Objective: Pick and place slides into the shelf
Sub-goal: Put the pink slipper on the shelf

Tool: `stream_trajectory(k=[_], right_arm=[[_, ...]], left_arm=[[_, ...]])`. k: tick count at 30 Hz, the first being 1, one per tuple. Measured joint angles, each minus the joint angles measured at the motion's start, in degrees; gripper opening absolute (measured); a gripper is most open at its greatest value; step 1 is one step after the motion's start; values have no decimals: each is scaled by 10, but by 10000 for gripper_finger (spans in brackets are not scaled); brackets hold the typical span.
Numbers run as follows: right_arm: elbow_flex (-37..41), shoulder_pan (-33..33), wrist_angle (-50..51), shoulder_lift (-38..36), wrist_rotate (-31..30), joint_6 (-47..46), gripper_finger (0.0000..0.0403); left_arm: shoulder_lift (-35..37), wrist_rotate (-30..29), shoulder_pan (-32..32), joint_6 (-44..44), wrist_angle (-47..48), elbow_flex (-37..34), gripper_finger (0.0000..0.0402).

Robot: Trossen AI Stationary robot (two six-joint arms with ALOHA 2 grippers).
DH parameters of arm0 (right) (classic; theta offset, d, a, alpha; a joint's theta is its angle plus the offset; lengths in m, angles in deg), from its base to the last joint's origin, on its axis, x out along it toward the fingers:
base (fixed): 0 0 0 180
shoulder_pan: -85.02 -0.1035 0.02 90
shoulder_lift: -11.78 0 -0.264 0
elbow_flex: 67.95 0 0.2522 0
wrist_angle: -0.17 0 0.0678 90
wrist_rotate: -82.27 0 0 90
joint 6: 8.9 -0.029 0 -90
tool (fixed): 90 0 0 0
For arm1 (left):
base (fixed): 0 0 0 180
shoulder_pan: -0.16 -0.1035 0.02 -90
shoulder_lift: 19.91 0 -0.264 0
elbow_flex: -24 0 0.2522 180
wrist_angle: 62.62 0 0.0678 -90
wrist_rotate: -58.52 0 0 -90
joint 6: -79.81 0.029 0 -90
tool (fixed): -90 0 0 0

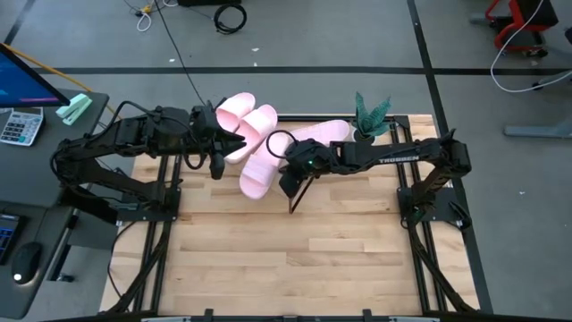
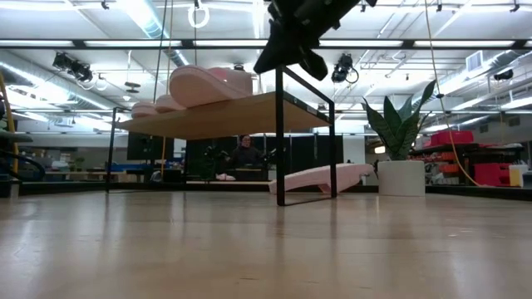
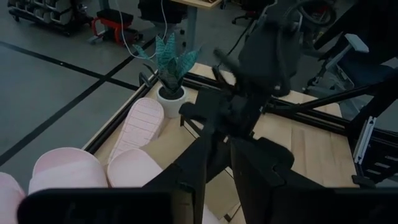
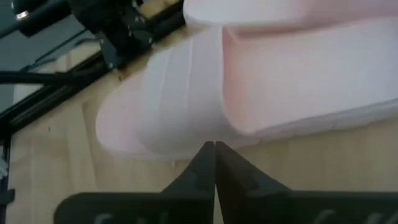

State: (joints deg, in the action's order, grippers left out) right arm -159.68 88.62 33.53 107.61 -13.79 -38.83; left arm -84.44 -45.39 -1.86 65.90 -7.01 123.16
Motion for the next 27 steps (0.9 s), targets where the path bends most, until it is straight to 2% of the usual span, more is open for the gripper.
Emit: stream_trajectory(k=[4, 11, 27], right_arm=[[0, 0, -8, 10, 28, -3, 5], [-1, -1, -30, 30, 33, -12, 3], [0, 6, -70, 53, 11, -11, 2]], left_arm=[[0, 0, 0, 0, 0, 0, 76], [0, 0, 0, 0, -1, 0, 77], [0, 0, 0, -4, -5, 0, 74]])
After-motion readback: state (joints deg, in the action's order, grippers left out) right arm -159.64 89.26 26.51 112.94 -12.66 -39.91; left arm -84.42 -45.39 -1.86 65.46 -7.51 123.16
